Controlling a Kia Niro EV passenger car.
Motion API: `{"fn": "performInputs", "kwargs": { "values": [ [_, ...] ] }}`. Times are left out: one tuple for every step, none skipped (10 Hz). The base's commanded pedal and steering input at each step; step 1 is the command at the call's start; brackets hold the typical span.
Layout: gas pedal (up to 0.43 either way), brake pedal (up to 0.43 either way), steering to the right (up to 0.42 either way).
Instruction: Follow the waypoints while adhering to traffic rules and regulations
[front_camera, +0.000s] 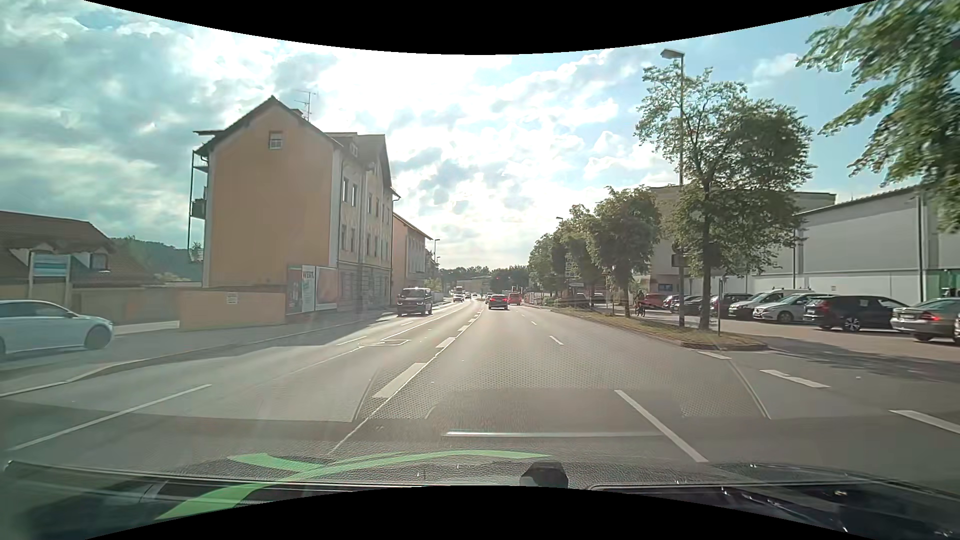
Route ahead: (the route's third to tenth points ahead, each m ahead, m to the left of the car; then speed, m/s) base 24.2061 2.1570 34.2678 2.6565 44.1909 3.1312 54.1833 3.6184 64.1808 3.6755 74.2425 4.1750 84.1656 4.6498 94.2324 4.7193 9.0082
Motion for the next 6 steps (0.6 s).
{"fn": "performInputs", "kwargs": {
  "values": [
    [0.047, 0.0, 0.0],
    [0.0, 0.0, 0.0],
    [0.0, 0.0, 0.0],
    [0.0, 0.0, -0.002],
    [0.0, 0.0, -0.002],
    [0.0, 0.0, -0.002]
  ]
}}
